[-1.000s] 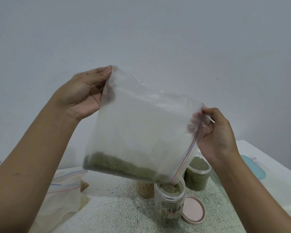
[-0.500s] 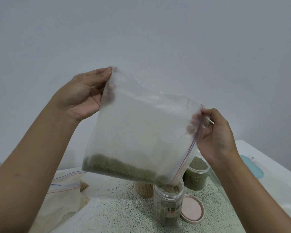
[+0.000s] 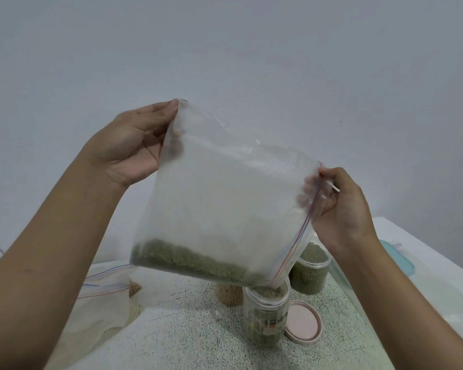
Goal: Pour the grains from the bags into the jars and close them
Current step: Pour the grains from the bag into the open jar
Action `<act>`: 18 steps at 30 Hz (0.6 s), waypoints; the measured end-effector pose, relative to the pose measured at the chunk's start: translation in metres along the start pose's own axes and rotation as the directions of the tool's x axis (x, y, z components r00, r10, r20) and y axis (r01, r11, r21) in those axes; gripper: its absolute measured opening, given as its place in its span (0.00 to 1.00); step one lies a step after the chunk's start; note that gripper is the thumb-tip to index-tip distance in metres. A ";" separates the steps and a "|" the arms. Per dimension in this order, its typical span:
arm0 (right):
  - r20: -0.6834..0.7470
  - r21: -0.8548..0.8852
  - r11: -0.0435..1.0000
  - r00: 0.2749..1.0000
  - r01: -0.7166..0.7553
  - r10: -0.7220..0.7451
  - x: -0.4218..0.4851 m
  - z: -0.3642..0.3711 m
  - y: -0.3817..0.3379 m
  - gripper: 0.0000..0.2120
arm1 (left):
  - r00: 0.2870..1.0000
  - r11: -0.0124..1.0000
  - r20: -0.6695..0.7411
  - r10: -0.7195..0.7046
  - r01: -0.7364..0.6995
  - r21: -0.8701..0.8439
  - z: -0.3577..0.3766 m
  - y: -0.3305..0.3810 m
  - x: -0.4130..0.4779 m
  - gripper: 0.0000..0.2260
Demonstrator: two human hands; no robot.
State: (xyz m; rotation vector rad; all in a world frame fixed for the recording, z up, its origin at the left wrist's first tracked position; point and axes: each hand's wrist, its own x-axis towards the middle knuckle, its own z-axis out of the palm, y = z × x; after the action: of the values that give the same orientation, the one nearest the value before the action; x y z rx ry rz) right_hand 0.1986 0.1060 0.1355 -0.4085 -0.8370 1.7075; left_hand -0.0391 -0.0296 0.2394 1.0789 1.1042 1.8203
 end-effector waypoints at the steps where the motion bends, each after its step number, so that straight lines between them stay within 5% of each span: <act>1: 0.001 0.002 1.000 1.000 0.000 0.000 -0.001 0.000 0.000 0.05 | 1.000 1.000 0.001 0.000 0.000 0.000 0.001 0.000 -0.001 0.13; 18: 0.015 0.010 1.000 1.000 0.005 -0.005 -0.003 -0.001 -0.002 0.04 | 1.000 1.000 0.008 -0.002 0.002 -0.003 0.001 0.000 -0.004 0.11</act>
State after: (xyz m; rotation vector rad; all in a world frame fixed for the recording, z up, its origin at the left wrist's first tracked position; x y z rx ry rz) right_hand 0.2015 0.1042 0.1354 -0.3873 -0.8396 1.7112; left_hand -0.0365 -0.0325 0.2392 1.0824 1.0975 1.8133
